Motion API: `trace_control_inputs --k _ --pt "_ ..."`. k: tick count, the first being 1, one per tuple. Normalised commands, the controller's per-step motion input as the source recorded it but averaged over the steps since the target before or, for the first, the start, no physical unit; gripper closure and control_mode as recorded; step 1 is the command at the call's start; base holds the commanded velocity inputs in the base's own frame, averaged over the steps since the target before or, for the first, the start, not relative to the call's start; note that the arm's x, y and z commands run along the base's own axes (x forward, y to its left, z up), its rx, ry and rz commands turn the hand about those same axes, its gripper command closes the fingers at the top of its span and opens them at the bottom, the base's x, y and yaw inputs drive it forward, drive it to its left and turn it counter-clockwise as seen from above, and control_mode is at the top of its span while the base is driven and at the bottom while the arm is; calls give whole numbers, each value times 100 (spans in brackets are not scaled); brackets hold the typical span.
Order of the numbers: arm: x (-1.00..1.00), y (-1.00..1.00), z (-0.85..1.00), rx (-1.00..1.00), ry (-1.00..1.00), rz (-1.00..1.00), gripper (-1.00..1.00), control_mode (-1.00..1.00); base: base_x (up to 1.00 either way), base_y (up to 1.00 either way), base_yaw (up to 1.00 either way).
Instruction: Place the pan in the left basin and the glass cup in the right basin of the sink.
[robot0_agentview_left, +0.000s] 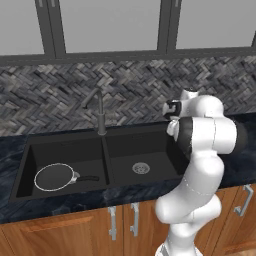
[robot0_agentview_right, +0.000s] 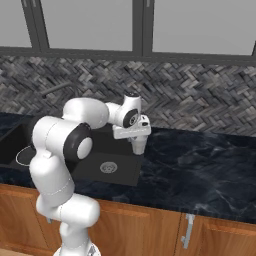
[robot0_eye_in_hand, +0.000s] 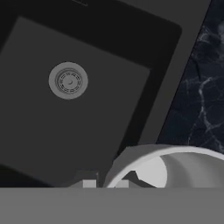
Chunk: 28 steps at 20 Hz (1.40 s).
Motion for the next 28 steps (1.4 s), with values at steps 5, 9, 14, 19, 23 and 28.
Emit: trace_control_inputs --k 5,9,14,19,23,28 --pt "3 43 -18 0 -4 0 100 -100 0 0 0" --pt "12 29 -36 0 -11 0 100 -100 0 0 0" --pt "16 22 -46 -1 -14 0 100 -100 0 0 0" --pt "20 14 -48 -4 -13 0 100 -100 0 0 0" --pt "22 11 -41 -2 -1 0 100 -100 0 0 0" --pt "16 9 -37 0 0 0 100 -100 0 0 0"
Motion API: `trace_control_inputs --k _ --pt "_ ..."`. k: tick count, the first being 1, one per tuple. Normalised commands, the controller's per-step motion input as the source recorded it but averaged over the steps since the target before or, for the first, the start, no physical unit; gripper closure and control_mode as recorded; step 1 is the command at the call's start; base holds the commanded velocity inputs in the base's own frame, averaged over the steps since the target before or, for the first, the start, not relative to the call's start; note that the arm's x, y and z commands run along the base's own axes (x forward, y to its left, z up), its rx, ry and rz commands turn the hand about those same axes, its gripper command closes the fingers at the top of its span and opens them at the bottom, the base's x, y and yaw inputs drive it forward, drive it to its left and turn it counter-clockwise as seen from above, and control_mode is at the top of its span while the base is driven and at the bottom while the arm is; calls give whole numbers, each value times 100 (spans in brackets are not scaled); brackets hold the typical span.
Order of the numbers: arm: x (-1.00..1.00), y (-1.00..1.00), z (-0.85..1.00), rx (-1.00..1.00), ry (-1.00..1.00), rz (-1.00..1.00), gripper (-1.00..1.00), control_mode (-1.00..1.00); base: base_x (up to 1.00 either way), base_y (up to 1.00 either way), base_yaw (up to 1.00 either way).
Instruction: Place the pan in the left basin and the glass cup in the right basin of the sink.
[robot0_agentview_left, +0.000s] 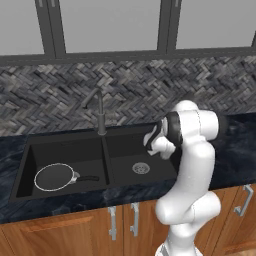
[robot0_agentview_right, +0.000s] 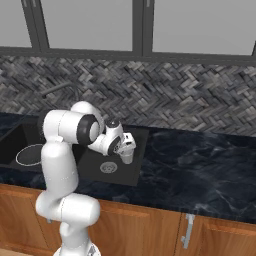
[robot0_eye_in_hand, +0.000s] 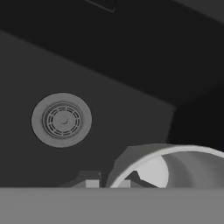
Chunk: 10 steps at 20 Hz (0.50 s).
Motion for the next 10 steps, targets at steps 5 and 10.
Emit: trace_control_inputs --k 5,10 --pt "16 6 -35 0 0 0 100 -100 0 0 0" --pt "18 3 -32 0 0 0 100 -100 0 0 0"
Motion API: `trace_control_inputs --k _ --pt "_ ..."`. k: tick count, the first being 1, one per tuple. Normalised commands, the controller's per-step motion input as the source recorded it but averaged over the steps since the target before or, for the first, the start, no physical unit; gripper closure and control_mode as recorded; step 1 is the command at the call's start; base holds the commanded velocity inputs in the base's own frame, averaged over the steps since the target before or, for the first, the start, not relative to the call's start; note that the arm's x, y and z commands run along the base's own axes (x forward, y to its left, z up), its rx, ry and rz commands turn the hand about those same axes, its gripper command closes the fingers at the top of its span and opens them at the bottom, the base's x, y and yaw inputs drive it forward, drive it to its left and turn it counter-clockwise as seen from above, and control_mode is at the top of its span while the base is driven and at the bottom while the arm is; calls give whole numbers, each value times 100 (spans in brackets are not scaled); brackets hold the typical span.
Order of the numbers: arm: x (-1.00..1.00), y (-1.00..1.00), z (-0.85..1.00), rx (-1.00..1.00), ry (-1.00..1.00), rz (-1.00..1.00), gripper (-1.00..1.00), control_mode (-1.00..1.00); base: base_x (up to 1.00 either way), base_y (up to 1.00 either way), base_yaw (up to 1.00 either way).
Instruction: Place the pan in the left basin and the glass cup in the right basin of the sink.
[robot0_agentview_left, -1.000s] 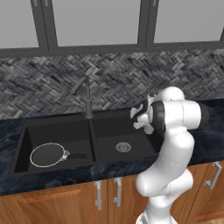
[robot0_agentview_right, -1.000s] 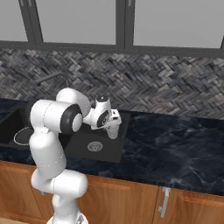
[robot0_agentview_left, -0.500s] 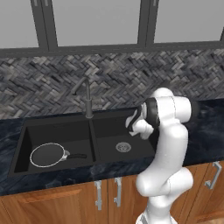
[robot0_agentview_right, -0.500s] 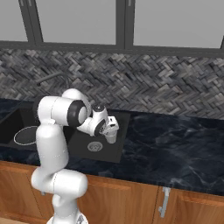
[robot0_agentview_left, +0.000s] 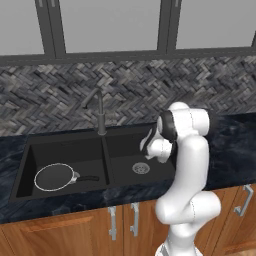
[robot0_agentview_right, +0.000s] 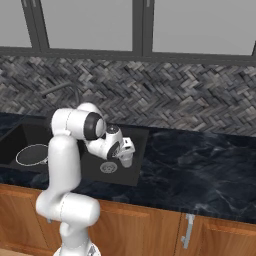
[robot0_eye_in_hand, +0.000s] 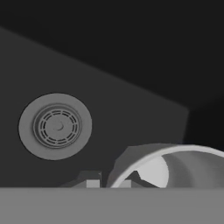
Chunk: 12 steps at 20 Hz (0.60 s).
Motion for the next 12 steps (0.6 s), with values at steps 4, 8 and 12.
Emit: trace_control_inputs --k 4,8,12 --pt "16 3 -34 0 0 0 100 -100 0 0 0" --pt "19 6 -35 0 0 0 100 -100 0 0 0" --pt "19 3 -31 0 0 0 100 -100 0 0 0"
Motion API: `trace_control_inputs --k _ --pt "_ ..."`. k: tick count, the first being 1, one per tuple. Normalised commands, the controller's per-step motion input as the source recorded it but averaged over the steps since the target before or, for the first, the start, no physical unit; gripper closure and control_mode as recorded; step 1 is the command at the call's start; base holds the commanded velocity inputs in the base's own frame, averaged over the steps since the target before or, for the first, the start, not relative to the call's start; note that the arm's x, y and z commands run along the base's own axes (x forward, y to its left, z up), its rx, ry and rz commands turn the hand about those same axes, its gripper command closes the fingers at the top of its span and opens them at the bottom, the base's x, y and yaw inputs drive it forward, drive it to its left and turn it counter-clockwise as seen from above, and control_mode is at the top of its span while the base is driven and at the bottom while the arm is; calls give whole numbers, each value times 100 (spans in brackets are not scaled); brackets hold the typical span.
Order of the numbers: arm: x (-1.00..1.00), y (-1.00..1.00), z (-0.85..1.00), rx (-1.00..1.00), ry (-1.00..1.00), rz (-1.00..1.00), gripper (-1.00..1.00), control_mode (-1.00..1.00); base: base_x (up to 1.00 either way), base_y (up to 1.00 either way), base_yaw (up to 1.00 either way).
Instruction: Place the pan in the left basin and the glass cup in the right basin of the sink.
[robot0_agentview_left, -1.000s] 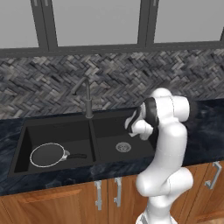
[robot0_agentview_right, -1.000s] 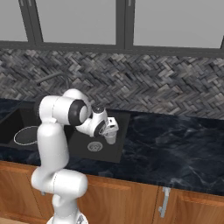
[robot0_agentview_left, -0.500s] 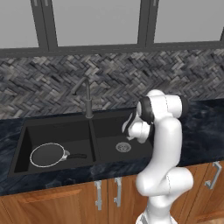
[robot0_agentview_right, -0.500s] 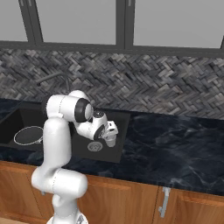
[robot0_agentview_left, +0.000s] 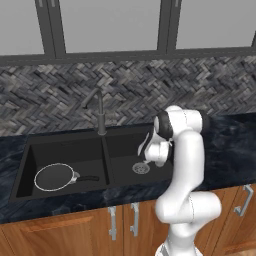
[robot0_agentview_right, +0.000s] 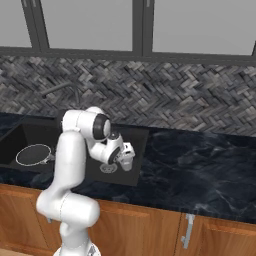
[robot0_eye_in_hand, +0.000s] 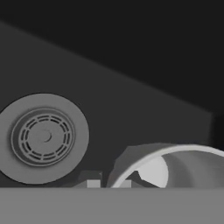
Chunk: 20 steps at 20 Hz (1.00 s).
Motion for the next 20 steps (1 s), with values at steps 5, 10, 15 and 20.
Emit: trace_control_inputs --k 5,10,15,20 --pt "19 0 -29 0 1 0 100 -100 0 0 0" --pt "18 0 -31 0 1 0 100 -100 0 0 0" --pt "8 0 -32 0 3 0 100 -100 0 0 0" --pt "5 0 -29 0 12 0 -100 -100 0 0 0"
